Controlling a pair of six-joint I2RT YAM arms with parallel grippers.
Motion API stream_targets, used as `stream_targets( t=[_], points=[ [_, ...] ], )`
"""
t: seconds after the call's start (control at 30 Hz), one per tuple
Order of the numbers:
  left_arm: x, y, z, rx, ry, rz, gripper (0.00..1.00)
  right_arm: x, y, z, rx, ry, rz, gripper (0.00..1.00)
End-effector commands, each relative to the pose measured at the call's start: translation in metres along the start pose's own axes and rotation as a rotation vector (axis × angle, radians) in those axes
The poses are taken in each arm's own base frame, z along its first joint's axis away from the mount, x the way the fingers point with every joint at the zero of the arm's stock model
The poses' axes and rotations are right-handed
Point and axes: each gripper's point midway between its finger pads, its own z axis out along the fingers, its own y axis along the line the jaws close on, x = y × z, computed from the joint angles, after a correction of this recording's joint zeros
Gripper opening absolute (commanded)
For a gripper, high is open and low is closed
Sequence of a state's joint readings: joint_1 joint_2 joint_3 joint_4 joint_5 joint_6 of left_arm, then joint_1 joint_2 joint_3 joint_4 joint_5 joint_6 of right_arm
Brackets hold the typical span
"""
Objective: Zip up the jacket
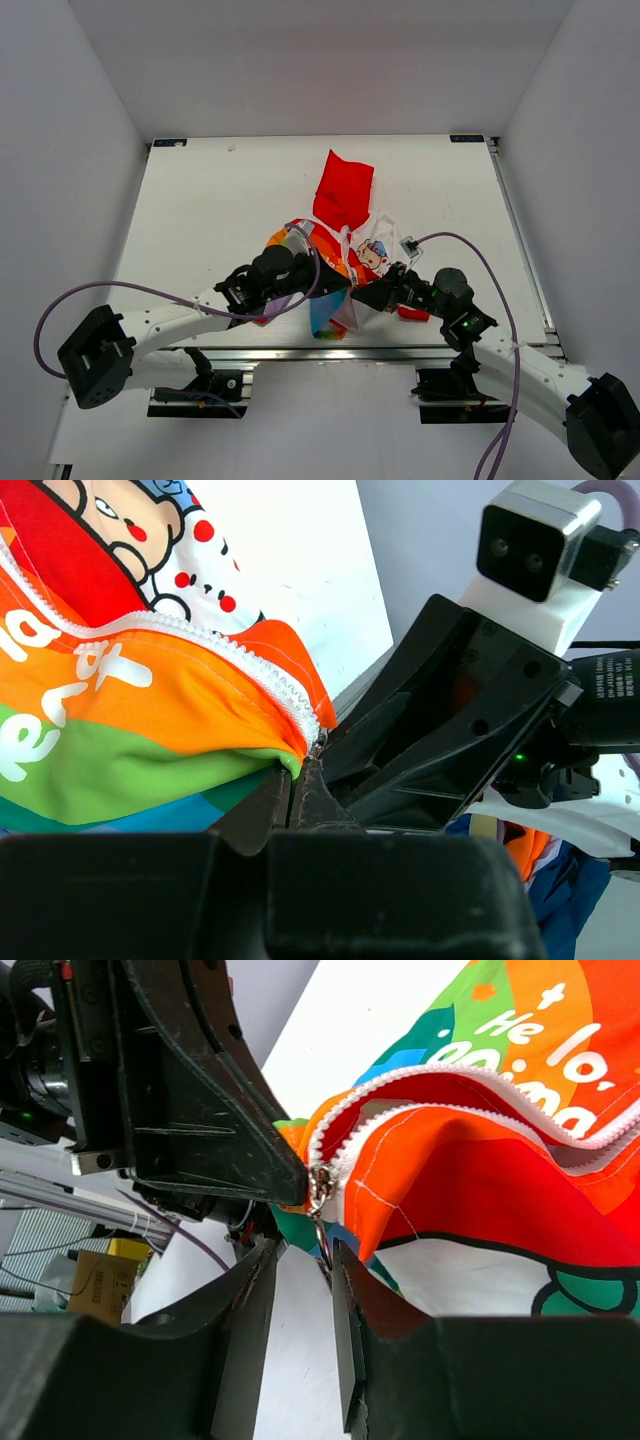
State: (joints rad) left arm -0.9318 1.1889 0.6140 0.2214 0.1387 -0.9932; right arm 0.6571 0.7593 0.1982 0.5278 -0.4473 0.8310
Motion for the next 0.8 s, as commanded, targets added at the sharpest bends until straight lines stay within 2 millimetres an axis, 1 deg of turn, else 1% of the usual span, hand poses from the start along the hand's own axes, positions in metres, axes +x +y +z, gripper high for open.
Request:
stream_targets(
  t=[0.0,0.1,0.17,0.27,0.3,0.37,0.47,0.5,0.6,0.73,0.77],
  points=[
    [-0.005,-0.017,-0.006,0.067,-0.023,0.005,0.00,-0.008,0.007,0.003,-0.029,-0.037,-0.020,0.35],
    [-0.005,-0.018,-0.006,0.069,-0.025,0.005,0.00,-0.009,0.007,0.005,-0.029,-0.043,-0.011,0.34],
    [-0.006,-0.018,-0.006,0.071,-0.025,0.004,0.00,-0.009,0.007,0.006,-0.031,-0.047,-0.014,0.32],
    [-0.005,-0.017,-0.006,0.070,-0.025,0.000,0.00,-0.011,0.009,0.007,-0.035,-0.054,-0.015,0.25],
    [-0.005,-0.017,-0.005,0.066,-0.024,0.000,0.00,-0.011,0.011,0.006,-0.039,-0.056,-0.015,0.21],
    [-0.005,-0.016,-0.005,0.065,-0.026,0.003,0.00,-0.012,0.011,0.006,-0.040,-0.062,-0.017,0.18],
    [-0.003,-0.013,-0.005,0.057,-0.017,0.009,0.00,-0.013,0.013,0.005,-0.042,-0.066,-0.015,0.06],
    [-0.002,-0.012,-0.005,0.051,-0.015,0.011,0.00,-0.014,0.015,0.005,-0.043,-0.065,-0.012,0.00],
    [-0.001,-0.004,-0.004,0.018,-0.010,0.034,0.00,-0.012,0.012,0.006,-0.008,-0.034,0.018,0.00],
    [0.003,0.009,-0.004,-0.040,0.014,0.098,0.00,-0.005,0.003,0.004,0.099,0.034,0.115,0.00],
    [0.003,0.010,-0.005,-0.043,0.018,0.112,0.00,-0.004,0.002,0.004,0.112,0.042,0.125,0.00]
  ],
)
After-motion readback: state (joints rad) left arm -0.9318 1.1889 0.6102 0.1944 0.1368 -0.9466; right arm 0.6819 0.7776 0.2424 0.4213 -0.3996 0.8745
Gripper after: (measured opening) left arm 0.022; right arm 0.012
